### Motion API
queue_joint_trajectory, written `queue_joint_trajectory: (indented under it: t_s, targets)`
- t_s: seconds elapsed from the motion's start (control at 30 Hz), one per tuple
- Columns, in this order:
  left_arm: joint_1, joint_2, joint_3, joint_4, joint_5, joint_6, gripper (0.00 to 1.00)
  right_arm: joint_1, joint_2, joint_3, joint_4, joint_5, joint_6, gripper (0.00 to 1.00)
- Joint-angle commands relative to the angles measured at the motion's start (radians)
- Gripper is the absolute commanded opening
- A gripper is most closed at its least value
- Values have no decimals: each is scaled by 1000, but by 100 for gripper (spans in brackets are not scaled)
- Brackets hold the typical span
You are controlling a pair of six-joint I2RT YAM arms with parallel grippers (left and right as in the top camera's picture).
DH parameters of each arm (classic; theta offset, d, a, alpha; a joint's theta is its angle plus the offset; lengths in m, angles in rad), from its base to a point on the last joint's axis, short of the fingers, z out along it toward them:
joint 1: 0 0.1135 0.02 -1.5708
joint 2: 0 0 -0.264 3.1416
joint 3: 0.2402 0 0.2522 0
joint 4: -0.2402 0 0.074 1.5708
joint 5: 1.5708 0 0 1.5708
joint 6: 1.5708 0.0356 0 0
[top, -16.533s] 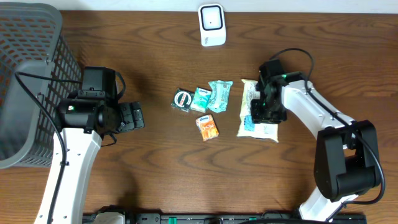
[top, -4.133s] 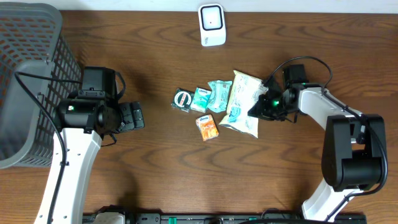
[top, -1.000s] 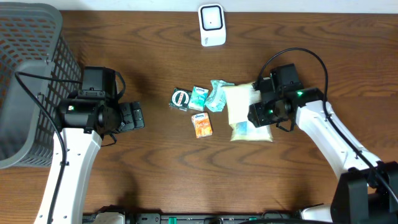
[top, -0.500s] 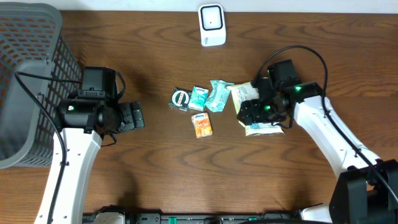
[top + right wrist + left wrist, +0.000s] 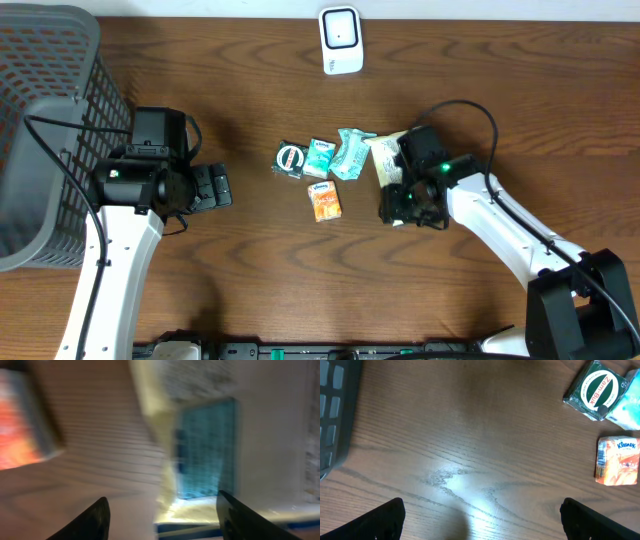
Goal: Scan the item barcode
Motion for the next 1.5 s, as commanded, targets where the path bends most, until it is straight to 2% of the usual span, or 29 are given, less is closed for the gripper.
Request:
queue_joint_trajectory:
  t_s: [0.0,0.17,0.27,0.43,0.6,0.67,0.7,0.87,1.03,1.1,1.27,1.47]
  targets:
    - [-4,3,-5,-2,-5,-13,98,-31,-1,-26,-14,134,108,64]
    - [-4,3,-5,-2,-5,-13,98,-138,-1,5,-16,225,106,66]
    - [-4,3,-5,-2,-5,-13,98,-221,-1,62,-21,226,53,66]
    - [-4,3,-5,-2,-5,-13,98,-320,-1,200,-103,71,21,66]
    - [-4,3,-5,-2,-5,-13,98,-297,-1,222,-102,-276,-116,54]
    - [-4,3,-5,-2,-5,-13,98,-265,-1,199,-105,-276,-118,41]
    - [-4,3,-5,-2,-5,-13,97,-246,-1,185,-106,-258,-117,38]
    - [-4,3,-5,-2,-5,-13,98,-145,-1,69,-83,-195,-52,38]
    - [-4,3,-5,-2,-5,-13,98,-119,-1,-67,35,-196,24,40]
    - [-4,3,-5,-2,-5,-13,98,-131,-1,-103,71,-189,34,41]
    - [-4,3,-5,-2,-5,-13,98,-207,-1,-117,103,-23,67,45]
    - [-4,3,-5,-2,-5,-13,98,-335,-1,-64,204,-56,43,50]
